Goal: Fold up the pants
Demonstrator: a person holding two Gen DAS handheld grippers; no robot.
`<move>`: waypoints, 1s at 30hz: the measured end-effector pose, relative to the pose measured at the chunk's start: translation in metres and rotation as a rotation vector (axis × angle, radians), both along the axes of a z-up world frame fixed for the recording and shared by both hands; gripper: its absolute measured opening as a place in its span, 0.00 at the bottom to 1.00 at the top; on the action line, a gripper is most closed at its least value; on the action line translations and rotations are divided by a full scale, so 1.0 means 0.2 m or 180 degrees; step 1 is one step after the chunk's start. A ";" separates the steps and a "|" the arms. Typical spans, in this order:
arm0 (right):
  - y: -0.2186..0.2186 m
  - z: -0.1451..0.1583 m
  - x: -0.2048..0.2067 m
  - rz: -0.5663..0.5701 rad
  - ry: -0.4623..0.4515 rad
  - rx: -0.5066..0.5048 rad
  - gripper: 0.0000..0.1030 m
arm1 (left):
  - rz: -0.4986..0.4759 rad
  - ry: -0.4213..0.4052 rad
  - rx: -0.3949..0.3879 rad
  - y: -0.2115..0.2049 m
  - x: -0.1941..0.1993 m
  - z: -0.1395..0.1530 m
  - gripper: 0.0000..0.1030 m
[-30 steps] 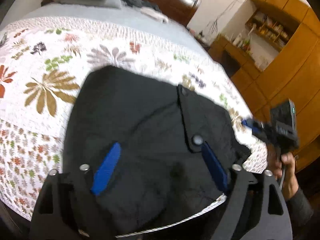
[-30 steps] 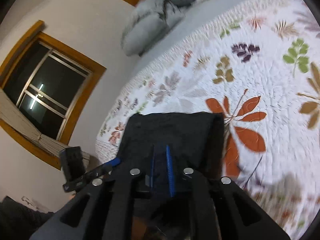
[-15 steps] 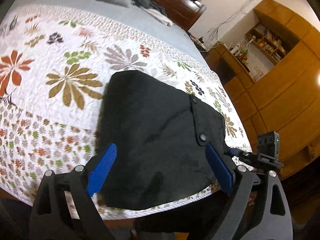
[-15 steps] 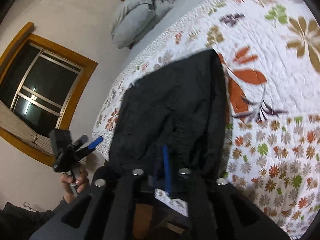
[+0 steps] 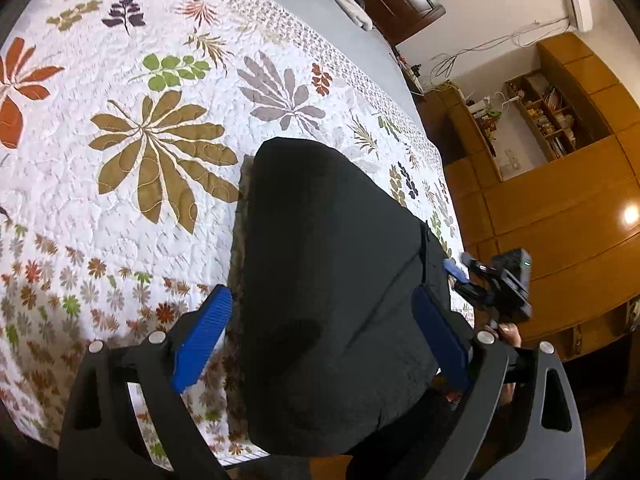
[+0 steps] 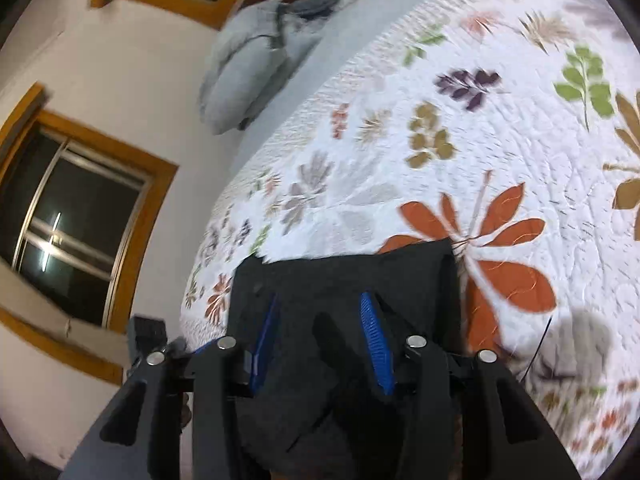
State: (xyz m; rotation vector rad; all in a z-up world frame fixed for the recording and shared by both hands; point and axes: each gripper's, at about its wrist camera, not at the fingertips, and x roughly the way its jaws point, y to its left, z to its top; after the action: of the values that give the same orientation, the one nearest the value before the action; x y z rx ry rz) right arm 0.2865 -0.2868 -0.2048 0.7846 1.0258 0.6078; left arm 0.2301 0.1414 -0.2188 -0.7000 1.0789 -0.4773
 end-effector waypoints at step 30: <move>-0.10 -0.31 -0.18 0.0596 0.0792 0.0570 0.96 | -0.0598 0.0693 -0.0925 -0.01 0.27 -0.32 0.97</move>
State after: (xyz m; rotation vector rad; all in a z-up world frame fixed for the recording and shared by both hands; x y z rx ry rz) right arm 0.2497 -0.3060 -0.2671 0.9444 1.2956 0.7841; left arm 0.2839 0.1385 -0.2837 -0.9262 1.3012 -0.7421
